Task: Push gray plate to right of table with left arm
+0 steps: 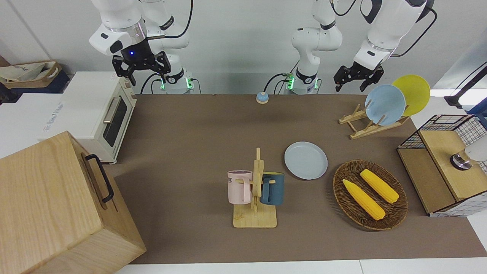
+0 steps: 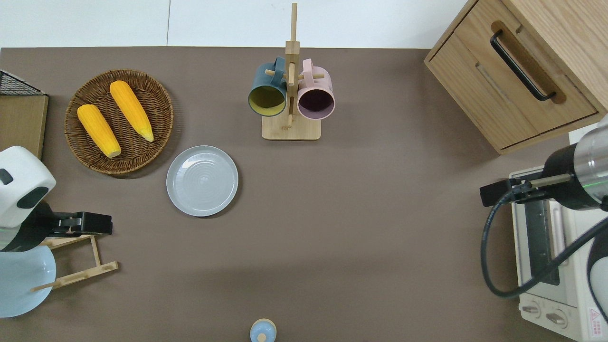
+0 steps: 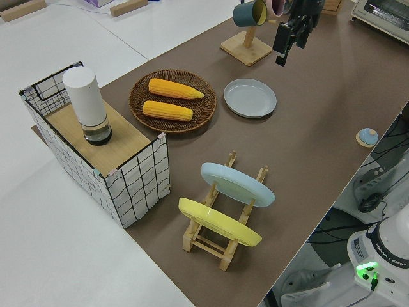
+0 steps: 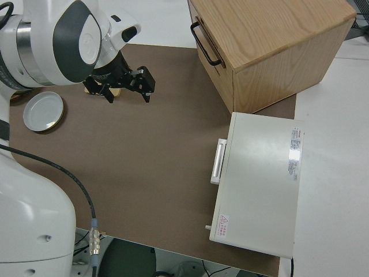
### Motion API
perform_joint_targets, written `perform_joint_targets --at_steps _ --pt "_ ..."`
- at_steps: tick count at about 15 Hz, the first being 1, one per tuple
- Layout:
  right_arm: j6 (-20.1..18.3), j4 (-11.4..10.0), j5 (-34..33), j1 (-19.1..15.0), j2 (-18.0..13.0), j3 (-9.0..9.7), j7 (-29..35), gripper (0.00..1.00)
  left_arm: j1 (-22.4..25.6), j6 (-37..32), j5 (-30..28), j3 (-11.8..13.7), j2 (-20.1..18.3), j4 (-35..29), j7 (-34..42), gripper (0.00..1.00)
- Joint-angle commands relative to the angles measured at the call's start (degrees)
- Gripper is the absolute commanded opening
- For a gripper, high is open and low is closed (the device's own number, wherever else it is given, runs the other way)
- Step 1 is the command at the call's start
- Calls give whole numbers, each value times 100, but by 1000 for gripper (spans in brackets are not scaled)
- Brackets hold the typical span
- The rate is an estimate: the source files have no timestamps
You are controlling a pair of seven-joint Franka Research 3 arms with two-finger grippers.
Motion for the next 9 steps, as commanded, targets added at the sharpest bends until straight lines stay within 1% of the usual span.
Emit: perform_joint_targets --at_steps 1,3,6,9 --pt "-84 46 59 -115 -17 77 5 983 42 44 40 -19 -87 -207 -523 995" --pt "-84 46 59 -115 -17 86 5 983 51 97 23 -19 -69 -260 -638 991" --pt "-84 46 59 -115 -17 86 5 983 156 141 -21 -11 9 -304 -1033 991" --pt "-84 46 59 -115 -17 86 14 983 156 404 -22 -11 19 -593 -1384 991"
